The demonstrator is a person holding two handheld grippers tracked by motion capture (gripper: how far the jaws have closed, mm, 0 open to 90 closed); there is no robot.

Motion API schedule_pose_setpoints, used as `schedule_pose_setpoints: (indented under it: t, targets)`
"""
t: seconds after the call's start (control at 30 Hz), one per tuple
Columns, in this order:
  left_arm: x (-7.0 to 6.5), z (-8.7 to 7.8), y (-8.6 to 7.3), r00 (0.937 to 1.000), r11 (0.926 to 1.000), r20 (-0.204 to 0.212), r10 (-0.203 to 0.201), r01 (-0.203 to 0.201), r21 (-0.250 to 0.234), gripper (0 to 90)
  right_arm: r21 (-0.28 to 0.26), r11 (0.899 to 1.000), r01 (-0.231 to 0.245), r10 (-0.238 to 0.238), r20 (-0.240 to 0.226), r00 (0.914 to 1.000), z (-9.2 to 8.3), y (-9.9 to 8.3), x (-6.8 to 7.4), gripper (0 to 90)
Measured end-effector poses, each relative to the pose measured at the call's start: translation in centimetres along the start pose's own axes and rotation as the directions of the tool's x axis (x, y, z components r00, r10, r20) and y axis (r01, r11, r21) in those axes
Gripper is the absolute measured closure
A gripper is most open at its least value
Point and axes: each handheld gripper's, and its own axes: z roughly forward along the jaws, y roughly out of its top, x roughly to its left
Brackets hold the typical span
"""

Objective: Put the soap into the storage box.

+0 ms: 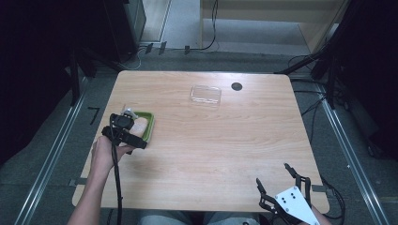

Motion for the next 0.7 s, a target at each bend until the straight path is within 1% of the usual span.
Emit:
schedule_pose_setpoints:
  t: [0.07, 0.3, 0.4, 0.53, 0.7]
  targets:
    - [-0.3, 0.0, -0.5, 1.0000, 0.9999, 0.000, 0.009, -0.009, 0.004, 2.8, -0.001, 1.000, 0.001, -0.001, -0.001, 1.0000, 0.0, 0.0, 0.0, 13.2]
    - [-1.3, -0.3, -2.1, 0.9997, 0.9998, -0.012, 0.022, -0.022, 0.003, 2.8, -0.002, 1.000, 0.001, -0.001, 0.001, 1.0000, 0.0, 0.0, 0.0, 13.2]
    - [-1.5, -0.3, -2.7, 0.9995, 0.9995, -0.012, 0.030, -0.030, 0.007, 2.8, -0.003, 1.000, 0.002, -0.002, 0.000, 1.0000, 0.0, 0.0, 0.0, 13.2]
    - [-1.7, -0.1, -3.6, 0.9995, 0.9994, -0.014, 0.029, -0.028, 0.021, 2.8, -0.003, 1.000, 0.004, -0.004, -0.002, 1.0000, 0.0, 0.0, 0.0, 13.2]
    - [-2.0, 0.3, -4.9, 0.9991, 0.9982, -0.011, 0.042, -0.041, 0.044, 2.9, -0.003, 1.000, 0.005, -0.005, -0.001, 1.0000, 0.0, 0.0, 0.0, 13.2]
